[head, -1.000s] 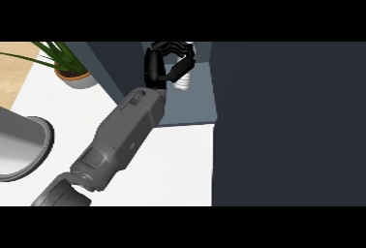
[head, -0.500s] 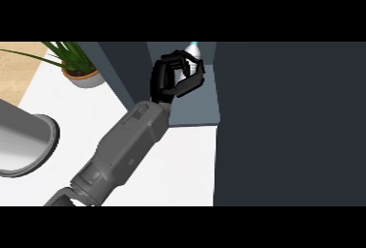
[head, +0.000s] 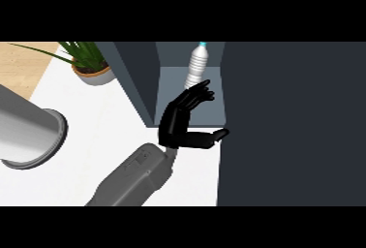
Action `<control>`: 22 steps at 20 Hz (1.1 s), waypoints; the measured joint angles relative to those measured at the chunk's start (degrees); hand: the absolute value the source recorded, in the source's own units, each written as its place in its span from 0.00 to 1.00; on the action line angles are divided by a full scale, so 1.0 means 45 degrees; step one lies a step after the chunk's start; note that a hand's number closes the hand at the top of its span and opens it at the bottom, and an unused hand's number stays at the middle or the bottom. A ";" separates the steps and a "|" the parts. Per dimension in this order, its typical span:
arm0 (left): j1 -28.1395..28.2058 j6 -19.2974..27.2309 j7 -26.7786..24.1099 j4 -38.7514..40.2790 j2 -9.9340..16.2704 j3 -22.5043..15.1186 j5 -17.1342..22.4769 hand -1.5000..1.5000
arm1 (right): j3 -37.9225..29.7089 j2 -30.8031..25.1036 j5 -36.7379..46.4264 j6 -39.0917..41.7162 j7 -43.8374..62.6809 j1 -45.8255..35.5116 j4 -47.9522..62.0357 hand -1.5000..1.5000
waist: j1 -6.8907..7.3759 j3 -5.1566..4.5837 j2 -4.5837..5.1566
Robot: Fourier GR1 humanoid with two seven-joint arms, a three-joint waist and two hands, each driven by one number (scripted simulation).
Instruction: Pick up the bottled water, place it into the cabinet and close the cabinet
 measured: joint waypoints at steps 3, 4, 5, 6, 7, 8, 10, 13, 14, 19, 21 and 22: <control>0.1618 0.0244 0.0040 -0.1614 0.0497 -0.0574 -0.0162 0.00 | 0.0164 -0.0050 0.0078 -0.0093 -0.0199 0.0345 -0.0017 0.00 | 0.0131 0.0003 -0.0042; 0.2142 0.0440 0.0005 -0.2180 0.0583 -0.0794 -0.0251 0.00 | 0.0218 -0.0042 0.0109 -0.0153 -0.0225 0.0315 -0.0014 0.00 | 0.0185 0.0004 -0.0044; 0.2705 0.0509 -0.0068 -0.2656 0.0829 -0.0945 -0.0312 0.00 | 0.0239 -0.0071 0.0127 -0.0202 -0.0228 0.0340 -0.0028 0.00 | 0.0234 0.0003 -0.0038; 0.3183 0.0713 -0.0011 -0.3313 0.1060 -0.1074 -0.0355 0.00 | 0.0294 -0.0052 0.0157 -0.0280 -0.0236 0.0340 -0.0020 0.00 | 0.0278 0.0004 -0.0043; 0.3783 0.0829 -0.0089 -0.3856 0.1350 -0.1204 -0.0415 0.00 | 0.0413 -0.0048 0.0190 -0.0327 -0.0250 0.0364 -0.0009 0.00 | 0.0299 0.0005 -0.0042; 0.4261 0.0981 -0.0108 -0.4443 0.1666 -0.1265 -0.0468 0.00 | 0.0459 -0.0072 0.0224 -0.0369 -0.0272 0.0345 -0.0003 0.00 | 0.0326 0.0005 -0.0042; 0.5382 0.1021 -0.0333 -0.5473 0.2336 -0.1430 -0.0537 0.00 | 0.0588 -0.0276 0.0315 -0.0319 -0.0234 0.0291 0.0020 1.00 | 0.0406 0.0003 -0.0039; 0.6827 0.0754 -0.0700 -0.6753 0.3339 -0.1500 -0.0489 0.00 | 0.0753 -0.0984 0.0512 0.0116 -0.0176 0.0128 0.0047 1.00 | 0.0516 -0.0011 -0.0047; 0.7194 0.0577 -0.0836 -0.7028 0.3651 -0.1495 -0.0471 0.00 | 0.0784 -0.1277 0.0616 0.0316 -0.0183 -0.0020 0.0057 1.00 | 0.0530 -0.0017 -0.0049; 0.8627 -0.0411 -0.1427 -0.8265 0.5275 -0.1300 -0.0381 0.00 | 0.0839 -0.2672 0.0956 0.1195 -0.0058 -0.1081 0.0023 1.00 | 0.0697 -0.0051 -0.0059; 0.9182 -0.0769 -0.1693 -0.8677 0.5979 -0.1070 -0.0325 0.00 | 0.1093 -0.3027 0.1046 0.1364 0.0178 -0.1484 -0.0007 1.00 | 0.0735 -0.0064 -0.0057; 0.9537 -0.0943 -0.1901 -0.8892 0.6251 -0.1023 -0.0317 0.00 | 0.1179 -0.3172 0.1081 0.1404 0.0298 -0.1677 -0.0023 1.00 | 0.0751 -0.0068 -0.0058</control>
